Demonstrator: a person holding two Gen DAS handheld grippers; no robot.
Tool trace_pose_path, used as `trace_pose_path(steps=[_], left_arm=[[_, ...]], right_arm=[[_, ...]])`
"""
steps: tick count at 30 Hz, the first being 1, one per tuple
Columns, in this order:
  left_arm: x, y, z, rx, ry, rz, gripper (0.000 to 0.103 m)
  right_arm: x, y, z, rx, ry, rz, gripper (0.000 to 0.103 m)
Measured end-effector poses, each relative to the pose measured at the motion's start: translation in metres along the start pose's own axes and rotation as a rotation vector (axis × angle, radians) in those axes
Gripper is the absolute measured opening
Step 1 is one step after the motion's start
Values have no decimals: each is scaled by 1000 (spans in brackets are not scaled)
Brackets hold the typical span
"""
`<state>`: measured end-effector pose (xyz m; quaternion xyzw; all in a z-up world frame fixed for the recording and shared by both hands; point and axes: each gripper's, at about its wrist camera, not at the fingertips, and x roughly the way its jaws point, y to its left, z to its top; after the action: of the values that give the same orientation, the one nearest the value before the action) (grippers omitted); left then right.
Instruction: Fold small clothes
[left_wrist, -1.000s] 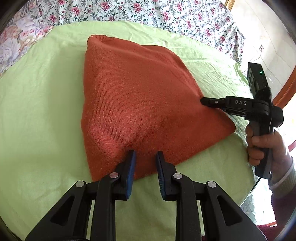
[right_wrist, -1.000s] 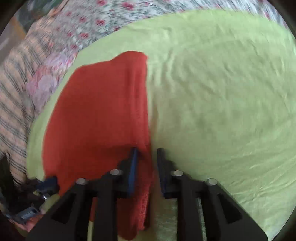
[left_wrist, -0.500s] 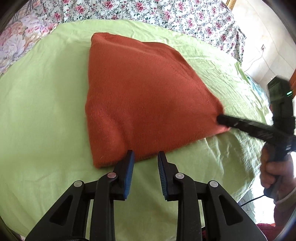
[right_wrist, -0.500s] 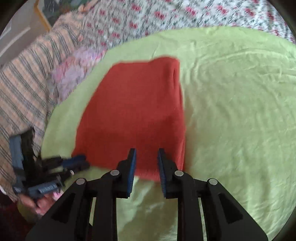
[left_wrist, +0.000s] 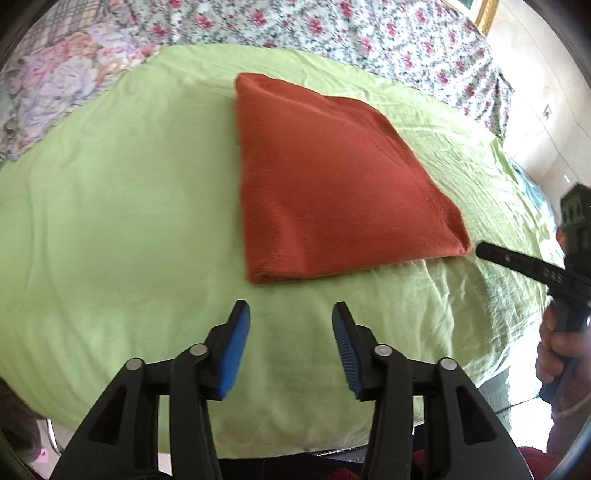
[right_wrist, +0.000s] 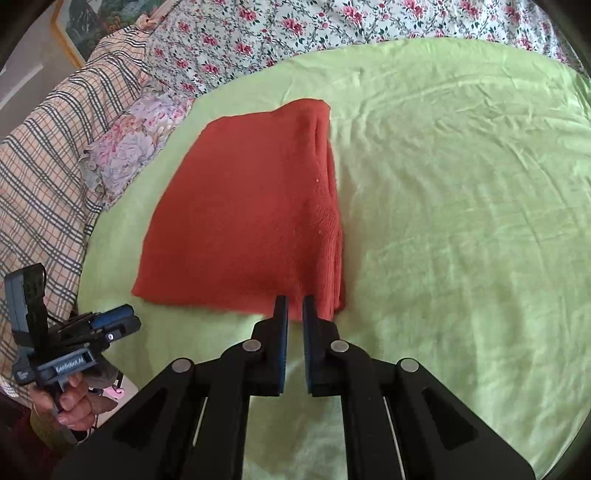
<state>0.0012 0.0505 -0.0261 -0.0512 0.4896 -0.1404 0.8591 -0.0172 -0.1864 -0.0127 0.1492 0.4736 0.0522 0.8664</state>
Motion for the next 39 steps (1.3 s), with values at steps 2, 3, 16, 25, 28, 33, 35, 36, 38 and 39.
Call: trace_pose_path(steps=[2,3,16,25,28,33,35,36,38,39], left_arm=[[-5,2,-1,-13,-8,-6,49],[-8,3,-1,-22,-14,-11,51],[7,20,42,-87,-26,-40,60],[56,37,111,-163,-11,-53,60],[80,42,145,-163,-3,-64,61],[125,64,203,-217,46,-119,68],[145,74,228,-246,59,-133,64],[153,78,238,-256,62,-130,53],[168,84,260,-269,62,-147,27],[174,86,268,-273,64,-141,24]], right_arm=[[-4,3,-6,8,-8,5,9],[-6,5,-8,9,-7,10,9],[-11,10,11,-6,-47,22,26],[42,-26,84,51,-54,24,26],[75,-35,128,68,-44,59,28],[116,-45,170,102,-8,91,43],[133,-51,179,135,27,101,27],[137,-53,181,150,31,118,16],[137,-54,184,173,28,140,12],[132,-50,185,161,15,131,12]])
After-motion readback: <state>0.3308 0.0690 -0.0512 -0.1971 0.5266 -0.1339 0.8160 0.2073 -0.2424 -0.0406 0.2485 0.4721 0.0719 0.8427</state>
